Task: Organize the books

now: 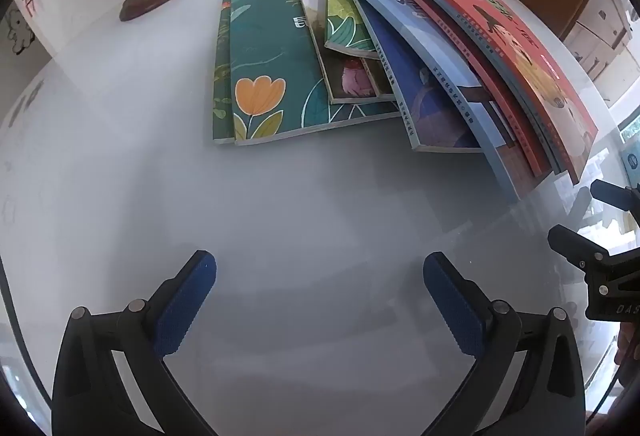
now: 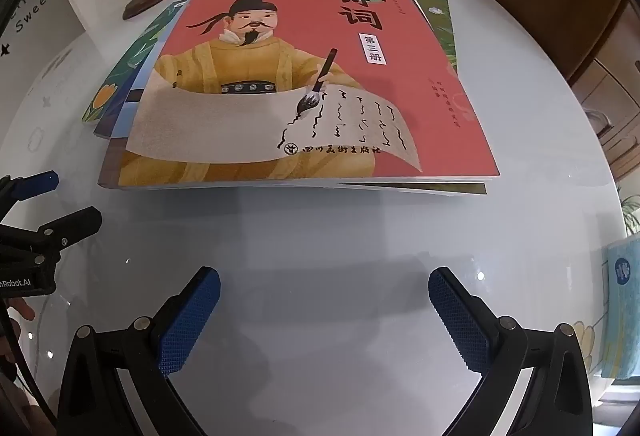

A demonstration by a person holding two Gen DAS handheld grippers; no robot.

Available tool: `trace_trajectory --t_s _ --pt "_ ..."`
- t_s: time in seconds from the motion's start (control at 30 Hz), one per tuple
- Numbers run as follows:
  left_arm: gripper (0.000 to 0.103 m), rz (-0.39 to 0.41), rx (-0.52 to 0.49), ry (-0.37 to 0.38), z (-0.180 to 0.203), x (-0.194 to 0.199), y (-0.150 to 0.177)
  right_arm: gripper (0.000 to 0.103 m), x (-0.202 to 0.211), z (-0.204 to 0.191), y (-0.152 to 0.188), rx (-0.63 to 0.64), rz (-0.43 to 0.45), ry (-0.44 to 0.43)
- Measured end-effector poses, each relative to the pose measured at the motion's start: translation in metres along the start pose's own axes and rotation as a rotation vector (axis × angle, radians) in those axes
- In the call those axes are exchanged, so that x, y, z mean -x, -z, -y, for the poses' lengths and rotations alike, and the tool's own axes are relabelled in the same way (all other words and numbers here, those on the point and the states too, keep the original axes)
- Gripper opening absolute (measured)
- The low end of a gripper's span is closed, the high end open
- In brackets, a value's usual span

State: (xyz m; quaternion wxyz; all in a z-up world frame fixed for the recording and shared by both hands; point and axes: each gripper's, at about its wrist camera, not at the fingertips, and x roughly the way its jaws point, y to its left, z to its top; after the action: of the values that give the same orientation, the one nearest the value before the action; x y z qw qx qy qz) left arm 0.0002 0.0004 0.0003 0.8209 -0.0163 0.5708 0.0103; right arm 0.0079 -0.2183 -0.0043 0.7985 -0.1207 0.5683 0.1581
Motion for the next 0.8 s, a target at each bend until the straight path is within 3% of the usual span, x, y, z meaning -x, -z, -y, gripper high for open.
trace_trajectory --t_s 0.8 --pt "0.103 0.037 -0.070 0.019 -0.014 0.010 0.012 0.103 0.002 -0.018 -0.003 -0.021 0.014 0.008"
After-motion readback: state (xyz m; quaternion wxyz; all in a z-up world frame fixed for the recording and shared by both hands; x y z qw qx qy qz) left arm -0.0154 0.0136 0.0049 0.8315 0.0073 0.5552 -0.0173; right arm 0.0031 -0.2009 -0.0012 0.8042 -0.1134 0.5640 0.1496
